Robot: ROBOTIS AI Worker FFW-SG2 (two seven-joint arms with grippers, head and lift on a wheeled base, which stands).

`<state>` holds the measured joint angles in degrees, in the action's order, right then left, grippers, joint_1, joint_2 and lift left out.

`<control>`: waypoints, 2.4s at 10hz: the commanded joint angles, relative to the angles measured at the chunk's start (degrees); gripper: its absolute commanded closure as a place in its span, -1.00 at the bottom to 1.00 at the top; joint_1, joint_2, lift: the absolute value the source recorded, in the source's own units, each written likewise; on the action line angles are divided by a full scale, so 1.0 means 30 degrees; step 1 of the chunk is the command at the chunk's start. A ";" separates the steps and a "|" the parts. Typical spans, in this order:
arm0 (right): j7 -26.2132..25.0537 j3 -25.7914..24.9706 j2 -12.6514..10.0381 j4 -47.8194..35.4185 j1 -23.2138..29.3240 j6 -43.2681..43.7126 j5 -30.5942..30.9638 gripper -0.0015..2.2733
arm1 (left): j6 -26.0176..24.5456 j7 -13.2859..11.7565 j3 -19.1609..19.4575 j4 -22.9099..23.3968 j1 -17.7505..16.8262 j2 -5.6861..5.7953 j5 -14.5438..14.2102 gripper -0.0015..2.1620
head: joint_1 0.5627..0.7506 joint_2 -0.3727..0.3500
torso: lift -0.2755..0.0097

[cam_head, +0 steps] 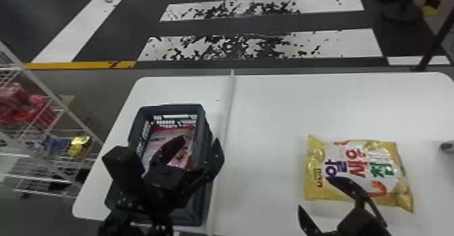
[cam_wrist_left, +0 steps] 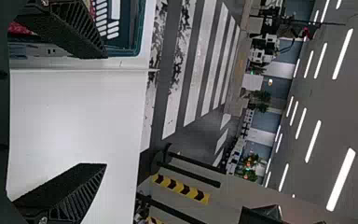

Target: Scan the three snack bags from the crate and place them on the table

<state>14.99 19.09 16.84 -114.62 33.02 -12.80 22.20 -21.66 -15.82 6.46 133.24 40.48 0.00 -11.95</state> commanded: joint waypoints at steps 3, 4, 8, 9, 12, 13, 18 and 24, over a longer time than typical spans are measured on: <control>-0.0807 0.0728 0.0657 0.1087 -0.0871 0.0353 0.1361 -0.88 | -0.0034 -0.0028 -0.0013 -0.0146 -0.0015 -0.0050 0.0000 -0.96 | 0.41 0.62 | 0.50; -0.1071 0.0816 0.0657 0.1322 -0.1105 0.0060 0.1888 -0.88 | -0.0034 -0.0028 -0.0013 -0.0176 -0.0015 -0.0050 0.0000 -0.96 | 0.41 0.61 | 0.50; -0.1833 0.0933 0.1360 0.2552 -0.1955 -0.0350 0.2152 -0.88 | -0.0034 -0.0028 0.0016 -0.0146 -0.0074 -0.0050 0.0000 -0.96 | 0.41 0.49 | 0.50; -0.1921 0.0933 0.1419 0.2904 -0.2219 -0.0292 0.2152 -0.88 | -0.0034 -0.0116 0.0104 -0.0146 -0.0044 -0.0050 -0.0117 -0.96 | 0.41 0.46 | 0.50; -0.3180 0.2192 0.1390 0.4398 -0.3566 -0.1639 0.2796 -0.74 | -0.0210 -0.0438 0.0192 -0.0176 0.0014 -0.0050 -0.0440 -0.96 | 0.41 0.39 | 0.50; -0.2946 0.2339 0.1331 0.4603 -0.3830 -0.1991 0.2767 -0.39 | -0.0210 -0.0526 0.0221 -0.0205 0.0043 -0.0050 -0.0440 -0.96 | 0.41 0.38 | 0.50; -0.2858 0.0874 0.1331 0.2786 -0.3390 -0.1288 0.1244 0.98 | -0.0151 -0.0614 0.0397 -0.0176 0.0190 -0.0050 -0.0528 -0.96 | 0.41 0.39 | 0.50; 0.2122 -0.9175 -0.1423 -0.4391 -0.2306 -0.6386 -1.2233 0.98 | -0.0151 -0.0555 -0.0043 0.1377 0.1010 -0.0050 -0.0469 -0.96 | 0.41 0.07 | 0.50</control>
<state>21.28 -5.59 13.73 -126.52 26.09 -29.39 -10.22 -22.11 -17.49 6.64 136.77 43.27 0.00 -13.43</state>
